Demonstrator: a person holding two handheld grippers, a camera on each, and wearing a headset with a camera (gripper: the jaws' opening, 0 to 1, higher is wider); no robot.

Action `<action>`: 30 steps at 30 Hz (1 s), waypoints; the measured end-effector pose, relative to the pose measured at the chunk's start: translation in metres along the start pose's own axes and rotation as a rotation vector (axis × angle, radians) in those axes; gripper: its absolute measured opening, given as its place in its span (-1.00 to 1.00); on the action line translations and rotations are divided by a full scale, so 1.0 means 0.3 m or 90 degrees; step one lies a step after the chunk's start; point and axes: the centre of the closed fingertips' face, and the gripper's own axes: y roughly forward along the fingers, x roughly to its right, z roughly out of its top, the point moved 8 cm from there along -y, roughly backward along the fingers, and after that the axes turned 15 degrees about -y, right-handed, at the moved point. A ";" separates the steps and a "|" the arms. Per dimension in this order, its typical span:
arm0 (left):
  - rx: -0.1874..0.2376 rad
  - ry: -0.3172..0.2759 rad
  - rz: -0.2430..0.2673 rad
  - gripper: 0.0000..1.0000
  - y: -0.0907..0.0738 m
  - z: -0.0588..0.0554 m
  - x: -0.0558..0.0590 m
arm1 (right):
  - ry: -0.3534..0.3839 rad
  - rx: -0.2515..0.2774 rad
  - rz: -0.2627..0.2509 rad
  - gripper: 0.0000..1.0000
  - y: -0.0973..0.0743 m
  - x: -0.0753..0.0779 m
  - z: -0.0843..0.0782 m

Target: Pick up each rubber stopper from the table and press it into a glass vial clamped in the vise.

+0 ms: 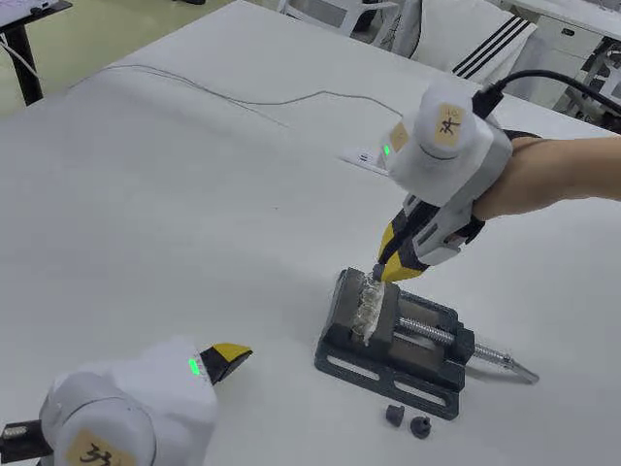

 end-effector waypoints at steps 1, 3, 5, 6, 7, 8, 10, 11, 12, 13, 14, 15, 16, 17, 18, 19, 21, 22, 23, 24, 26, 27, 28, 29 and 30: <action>0.000 -0.001 -0.001 0.92 0.000 0.000 0.001 | -0.001 0.000 0.001 -0.87 0.000 -0.001 0.002; 0.001 -0.001 -0.001 0.92 0.001 -0.001 0.002 | -0.003 0.001 0.000 -0.87 0.003 0.008 -0.001; 0.000 0.000 -0.001 0.92 0.001 -0.001 0.001 | -0.007 -0.004 0.002 -0.87 0.003 0.008 -0.006; 0.001 0.000 0.000 0.92 0.001 0.000 0.001 | -0.005 -0.004 0.002 -0.87 0.003 0.008 -0.006; 0.001 -0.001 -0.001 0.92 0.001 0.000 0.001 | -0.004 -0.005 0.003 -0.87 0.003 0.007 -0.008; 0.002 -0.001 -0.001 0.92 0.001 0.002 0.001 | -0.004 -0.006 0.005 -0.87 0.005 0.009 -0.014; 0.002 0.000 0.000 0.92 0.001 0.003 0.000 | 0.000 -0.005 0.005 -0.87 0.005 0.011 -0.013; 0.002 -0.001 0.000 0.92 0.001 0.003 -0.001 | -0.003 -0.008 0.006 -0.87 0.004 0.011 -0.013; 0.002 -0.001 0.000 0.92 0.001 0.003 -0.001 | -0.006 -0.011 0.006 -0.87 0.005 0.011 -0.012; 0.002 -0.001 0.000 0.92 0.002 0.003 -0.001 | -0.008 -0.016 0.006 -0.87 0.006 0.012 -0.010; 0.001 -0.002 0.000 0.92 0.002 0.003 -0.001 | -0.008 -0.019 0.007 -0.87 0.007 0.012 -0.008; 0.002 -0.002 -0.002 0.92 0.003 0.003 0.000 | -0.006 -0.022 0.009 -0.88 0.007 0.015 -0.008; 0.002 -0.001 -0.001 0.92 0.003 0.004 0.001 | 0.002 -0.025 0.010 -0.88 0.007 0.011 -0.001; 0.002 0.000 -0.001 0.92 0.003 0.004 0.001 | 0.008 -0.026 0.012 -0.88 0.006 0.011 0.000; 0.002 -0.001 -0.002 0.92 0.004 0.005 0.002 | 0.018 -0.026 0.013 -0.88 0.007 0.016 0.002; 0.003 -0.001 -0.003 0.92 0.003 0.006 0.003 | 0.024 -0.027 0.014 -0.89 0.007 0.017 0.002; 0.003 0.000 -0.003 0.92 0.003 0.007 0.003 | 0.035 -0.027 0.015 -0.89 0.008 0.017 0.003; 0.002 -0.001 -0.003 0.92 0.004 0.008 0.003 | 0.042 -0.028 0.016 -0.89 0.008 0.016 0.003; 0.003 -0.001 -0.004 0.92 0.004 0.009 0.003 | 0.049 -0.029 0.015 -0.90 0.009 0.015 0.003; 0.003 0.000 -0.004 0.92 0.005 0.009 0.003 | 0.058 -0.029 0.014 -0.90 0.009 0.013 0.003; 0.002 0.000 -0.005 0.92 0.007 0.009 0.004 | 0.076 -0.027 0.012 -0.90 0.010 0.011 0.002; 0.003 0.001 -0.006 0.92 0.008 0.010 0.005 | 0.085 -0.026 0.011 -0.90 0.009 0.010 0.001; 0.003 0.001 -0.006 0.92 0.009 0.011 0.006 | 0.097 -0.023 0.010 -0.90 0.010 0.010 0.002; 0.003 0.001 -0.007 0.92 0.010 0.010 0.007 | 0.102 -0.022 0.009 -0.90 0.010 0.009 0.002; 0.003 0.001 -0.009 0.92 0.012 0.011 0.009 | 0.120 -0.020 0.007 -0.90 0.011 0.009 0.002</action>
